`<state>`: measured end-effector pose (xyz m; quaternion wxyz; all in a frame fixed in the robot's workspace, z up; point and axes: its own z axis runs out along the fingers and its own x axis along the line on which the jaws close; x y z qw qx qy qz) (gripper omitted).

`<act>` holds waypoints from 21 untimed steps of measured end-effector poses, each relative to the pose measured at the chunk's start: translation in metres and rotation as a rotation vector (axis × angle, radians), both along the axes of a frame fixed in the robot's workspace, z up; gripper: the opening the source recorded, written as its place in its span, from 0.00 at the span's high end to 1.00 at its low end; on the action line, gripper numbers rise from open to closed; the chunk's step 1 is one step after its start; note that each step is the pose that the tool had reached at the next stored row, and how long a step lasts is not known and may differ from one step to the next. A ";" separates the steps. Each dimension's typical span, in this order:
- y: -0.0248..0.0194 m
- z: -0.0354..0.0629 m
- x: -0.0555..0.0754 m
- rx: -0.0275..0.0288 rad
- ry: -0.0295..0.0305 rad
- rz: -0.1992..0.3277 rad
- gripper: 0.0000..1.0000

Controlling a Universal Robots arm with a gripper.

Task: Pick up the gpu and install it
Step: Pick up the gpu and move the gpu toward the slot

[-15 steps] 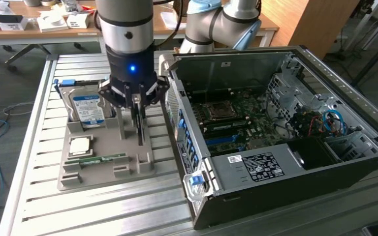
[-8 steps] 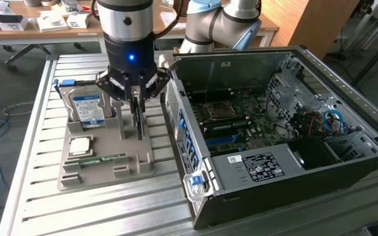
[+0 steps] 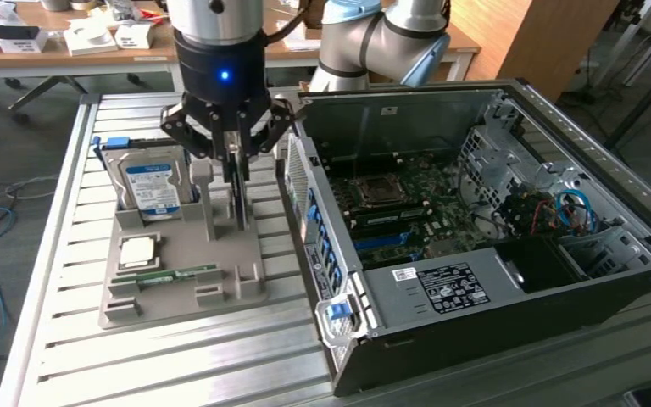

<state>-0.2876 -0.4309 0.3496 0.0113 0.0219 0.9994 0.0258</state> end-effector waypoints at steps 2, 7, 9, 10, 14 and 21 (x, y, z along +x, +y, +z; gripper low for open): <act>0.0000 0.0054 0.000 0.0000 0.0000 0.000 0.74; 0.0000 0.0187 0.000 0.0000 0.0000 0.000 0.74; 0.0000 0.0247 0.000 0.0000 0.0000 0.000 0.74; 0.0000 0.0281 0.000 0.0000 -0.0001 0.000 0.74; 0.0000 0.0427 0.000 0.0000 0.0000 0.000 0.74; 0.0000 0.0655 0.000 0.0000 0.0000 0.000 0.74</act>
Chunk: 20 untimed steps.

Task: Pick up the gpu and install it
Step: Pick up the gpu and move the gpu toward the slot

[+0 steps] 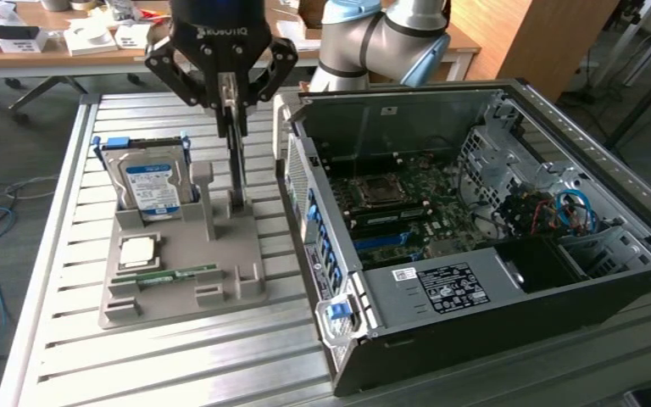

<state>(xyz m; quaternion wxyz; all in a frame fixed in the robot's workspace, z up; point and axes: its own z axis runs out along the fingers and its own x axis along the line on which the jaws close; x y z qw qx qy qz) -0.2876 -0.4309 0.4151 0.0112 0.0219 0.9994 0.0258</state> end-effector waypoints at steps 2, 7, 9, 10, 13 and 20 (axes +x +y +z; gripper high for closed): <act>0.0000 0.0057 0.000 0.0000 0.0000 0.000 0.74; -0.0001 0.0226 0.002 -0.0002 0.0003 0.000 0.74; 0.0000 0.0224 0.006 0.0000 0.0000 0.000 0.74; 0.0000 0.0224 0.008 0.0000 0.0000 0.000 0.74; -0.0001 0.0225 0.015 0.0003 0.0000 0.000 0.74; -0.0004 0.0224 0.036 0.0009 0.0000 0.000 0.74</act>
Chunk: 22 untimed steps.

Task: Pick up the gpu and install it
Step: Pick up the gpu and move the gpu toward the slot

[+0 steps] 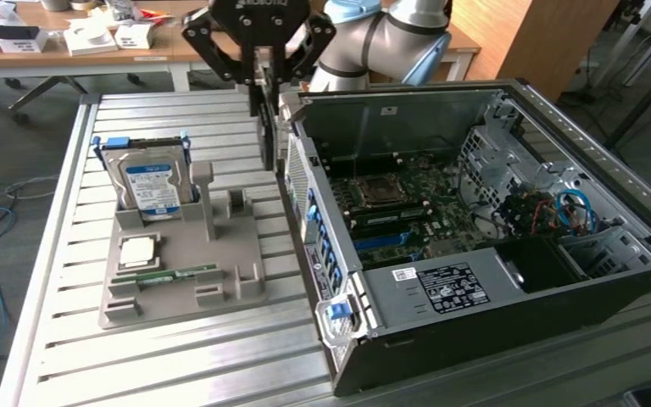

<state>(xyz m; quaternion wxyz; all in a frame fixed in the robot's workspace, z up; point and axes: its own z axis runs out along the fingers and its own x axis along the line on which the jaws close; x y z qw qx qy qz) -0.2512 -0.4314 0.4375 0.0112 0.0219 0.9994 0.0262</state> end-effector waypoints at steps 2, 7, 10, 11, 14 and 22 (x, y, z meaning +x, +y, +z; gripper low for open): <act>-0.0002 0.0001 0.009 -0.0001 0.0002 0.000 0.74; -0.0006 0.0001 0.031 0.0000 0.0006 0.000 0.74; -0.0008 0.0001 0.045 0.0000 0.0008 0.000 0.74; -0.0008 0.0000 0.049 0.0002 0.0008 0.000 0.74; -0.0010 0.0000 0.063 0.0001 0.0010 0.000 0.74; -0.0013 0.0000 0.097 0.0002 0.0012 0.000 0.74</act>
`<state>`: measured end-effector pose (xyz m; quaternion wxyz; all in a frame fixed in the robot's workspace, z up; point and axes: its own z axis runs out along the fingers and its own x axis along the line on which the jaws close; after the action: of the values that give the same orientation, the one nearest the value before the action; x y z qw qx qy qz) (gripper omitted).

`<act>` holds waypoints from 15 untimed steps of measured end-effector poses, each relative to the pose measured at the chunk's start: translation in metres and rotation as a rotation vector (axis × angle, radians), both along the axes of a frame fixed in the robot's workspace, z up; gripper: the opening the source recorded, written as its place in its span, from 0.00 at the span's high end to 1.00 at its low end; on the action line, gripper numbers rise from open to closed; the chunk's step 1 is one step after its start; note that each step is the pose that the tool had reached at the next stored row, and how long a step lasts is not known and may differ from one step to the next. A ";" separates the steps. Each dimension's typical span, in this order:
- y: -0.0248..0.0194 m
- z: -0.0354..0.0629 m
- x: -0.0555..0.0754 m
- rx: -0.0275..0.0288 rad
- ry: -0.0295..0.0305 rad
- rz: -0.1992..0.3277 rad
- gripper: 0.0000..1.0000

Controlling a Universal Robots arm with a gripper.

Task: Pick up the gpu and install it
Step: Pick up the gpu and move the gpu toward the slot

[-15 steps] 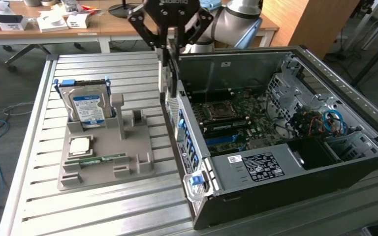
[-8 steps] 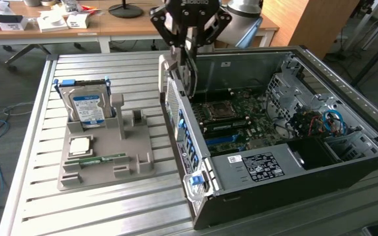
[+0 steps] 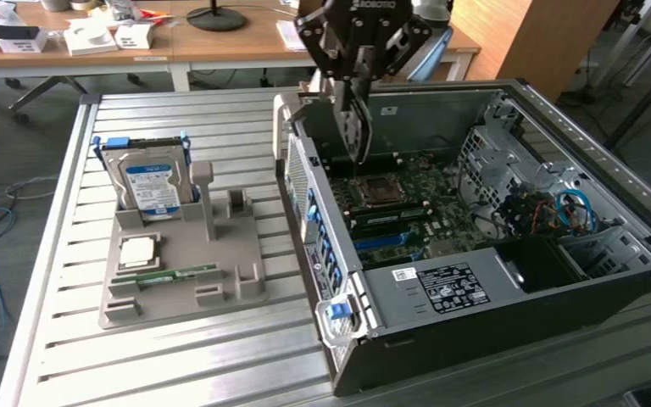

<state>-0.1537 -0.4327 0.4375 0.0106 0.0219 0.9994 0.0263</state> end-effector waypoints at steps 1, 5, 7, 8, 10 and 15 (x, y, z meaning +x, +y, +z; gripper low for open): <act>0.0000 0.0000 0.004 -0.0001 0.0000 0.000 0.74; -0.0002 0.0001 0.021 -0.0001 0.0001 0.000 0.74; -0.0003 0.0000 0.029 0.0000 0.0001 0.000 0.74; -0.0003 0.0000 0.033 0.0000 0.0001 0.000 0.74; -0.0003 0.0000 0.041 -0.0001 0.0001 0.000 0.74; -0.0004 0.0000 0.058 -0.0001 0.0001 0.000 0.74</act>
<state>-0.0962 -0.4330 0.4375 0.0106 0.0219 0.9994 0.0262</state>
